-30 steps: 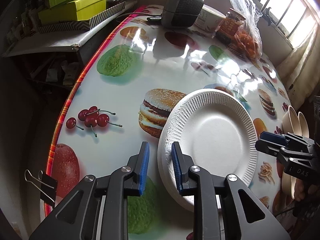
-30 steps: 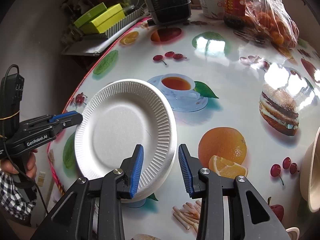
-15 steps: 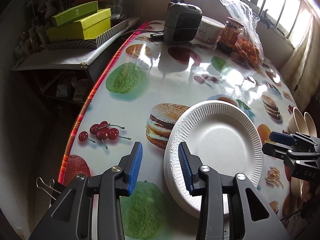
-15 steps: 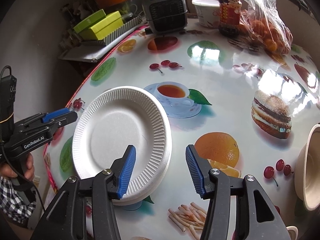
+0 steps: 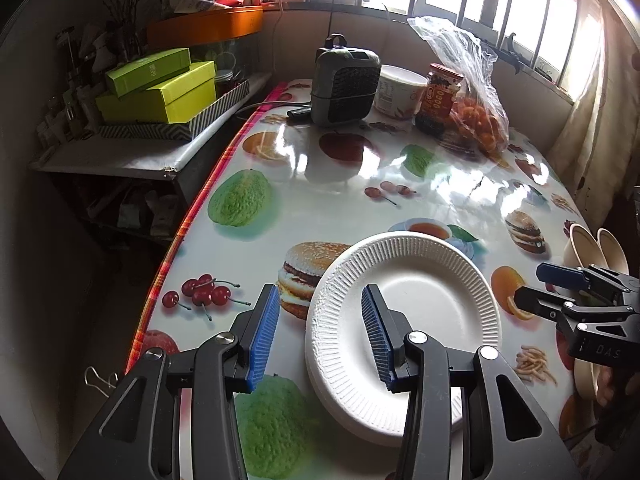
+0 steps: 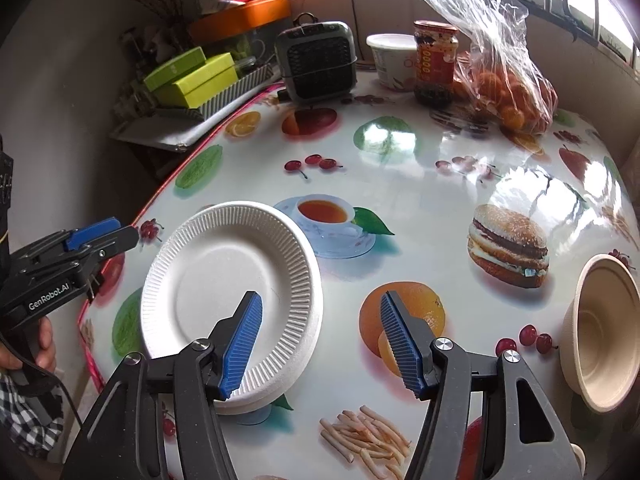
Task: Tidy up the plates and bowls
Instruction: 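Lower the white plate onto the plate stack and open the left tool, then move both tools away from the plates toward the tan paper bowls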
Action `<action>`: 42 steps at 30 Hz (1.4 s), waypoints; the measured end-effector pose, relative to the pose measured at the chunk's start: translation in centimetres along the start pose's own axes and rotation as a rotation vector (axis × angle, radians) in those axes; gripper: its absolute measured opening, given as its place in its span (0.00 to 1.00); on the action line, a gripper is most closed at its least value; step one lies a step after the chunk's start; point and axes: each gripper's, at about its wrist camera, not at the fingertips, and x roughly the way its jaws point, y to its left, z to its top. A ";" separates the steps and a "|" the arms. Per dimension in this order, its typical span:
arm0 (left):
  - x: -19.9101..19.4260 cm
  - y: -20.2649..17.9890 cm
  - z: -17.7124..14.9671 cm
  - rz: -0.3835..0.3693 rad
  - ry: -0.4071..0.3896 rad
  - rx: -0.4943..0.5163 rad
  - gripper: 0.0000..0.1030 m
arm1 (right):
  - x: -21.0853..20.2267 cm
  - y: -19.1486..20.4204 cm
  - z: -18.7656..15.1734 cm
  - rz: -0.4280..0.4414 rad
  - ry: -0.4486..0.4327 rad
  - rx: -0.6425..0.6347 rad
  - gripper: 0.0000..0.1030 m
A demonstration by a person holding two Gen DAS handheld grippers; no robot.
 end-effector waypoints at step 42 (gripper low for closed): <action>1.0 -17.5 2.2 -0.278 0.025 0.218 0.43 | -10.7 -11.0 -5.1 -0.293 -0.215 0.227 0.60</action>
